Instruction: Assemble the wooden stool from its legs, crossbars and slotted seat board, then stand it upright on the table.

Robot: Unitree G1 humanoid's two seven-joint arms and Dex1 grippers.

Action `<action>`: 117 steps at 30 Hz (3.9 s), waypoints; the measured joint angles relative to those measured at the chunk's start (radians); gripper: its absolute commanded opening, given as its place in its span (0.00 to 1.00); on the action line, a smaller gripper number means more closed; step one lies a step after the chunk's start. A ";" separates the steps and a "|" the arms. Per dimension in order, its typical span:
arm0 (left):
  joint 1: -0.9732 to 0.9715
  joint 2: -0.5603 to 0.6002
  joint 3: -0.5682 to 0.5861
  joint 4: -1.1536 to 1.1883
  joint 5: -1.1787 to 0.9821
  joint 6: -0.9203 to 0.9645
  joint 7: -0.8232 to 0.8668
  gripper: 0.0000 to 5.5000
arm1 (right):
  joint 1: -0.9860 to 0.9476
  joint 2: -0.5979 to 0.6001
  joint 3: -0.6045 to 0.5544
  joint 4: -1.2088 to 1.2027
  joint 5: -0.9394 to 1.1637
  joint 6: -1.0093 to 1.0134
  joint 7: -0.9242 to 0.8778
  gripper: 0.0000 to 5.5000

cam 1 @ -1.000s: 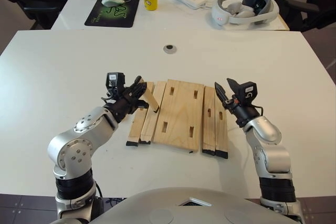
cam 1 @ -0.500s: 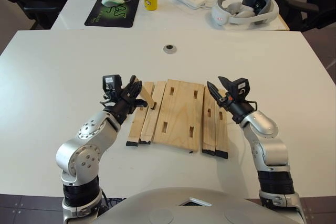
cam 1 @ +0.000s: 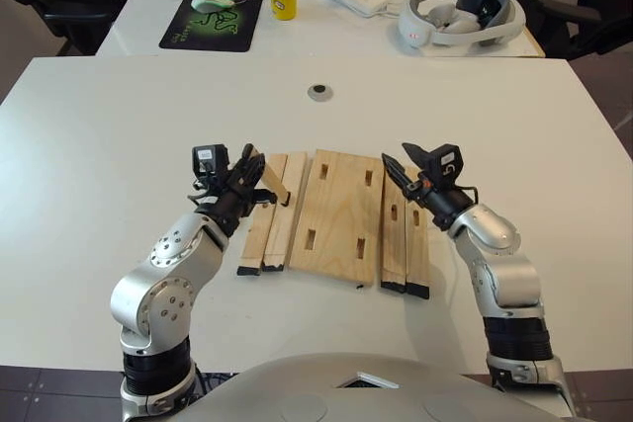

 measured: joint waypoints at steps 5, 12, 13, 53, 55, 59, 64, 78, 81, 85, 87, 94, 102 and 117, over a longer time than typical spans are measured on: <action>0.000 -0.015 -0.019 0.001 0.031 -0.008 0.004 0.08 | -0.009 0.000 0.013 0.000 0.000 0.005 0.005 0.40; 0.001 0.005 -0.073 -0.003 0.121 -0.036 -0.005 0.08 | -0.014 0.000 0.022 0.000 0.000 0.013 0.008 0.40; 0.002 0.008 -0.085 -0.004 0.131 -0.038 -0.006 0.08 | -0.015 0.000 0.024 -0.001 -0.001 0.015 0.008 0.40; 0.081 0.145 -0.312 0.008 0.490 -0.243 -0.215 0.08 | 0.047 -0.018 0.069 -0.082 -0.012 0.055 -0.021 0.40; 0.077 0.139 -0.303 0.012 0.490 -0.249 -0.218 0.16 | 0.053 -0.016 0.069 -0.082 -0.013 0.053 -0.028 0.40; 0.083 0.122 -0.281 0.059 0.487 -0.262 -0.229 0.26 | 0.063 -0.015 0.072 -0.080 -0.015 0.044 -0.029 0.40; 0.057 0.100 -0.251 0.053 0.465 -0.339 -0.266 0.37 | 0.070 -0.011 0.078 -0.068 -0.024 0.031 -0.030 0.40; -0.373 0.073 -0.083 0.043 0.194 -0.143 -0.324 0.25 | 0.085 0.059 0.080 0.038 -0.063 -0.074 -0.093 0.40; -0.400 0.072 -0.084 0.124 0.182 -0.095 -0.324 0.17 | 0.063 0.066 0.081 0.056 -0.071 -0.088 -0.095 0.40; -0.405 0.073 -0.084 0.190 0.179 -0.072 -0.330 0.06 | 0.053 0.069 0.082 0.071 -0.081 -0.095 -0.097 0.40; -0.409 0.076 -0.077 0.203 0.179 -0.070 -0.330 0.01 | 0.047 0.069 0.085 0.076 -0.086 -0.101 -0.097 0.40; -0.485 0.081 -0.028 0.197 0.179 -0.079 -0.310 0.01 | 0.048 0.070 0.087 0.078 -0.089 -0.109 -0.097 0.40; -0.334 0.109 -0.129 0.205 0.188 -0.003 -0.320 0.01 | 0.049 0.069 0.090 0.078 -0.089 -0.110 -0.097 0.40; -0.445 0.075 -0.039 0.232 0.218 -0.125 -0.295 0.01 | 0.048 0.070 0.114 0.082 -0.090 -0.112 -0.097 0.40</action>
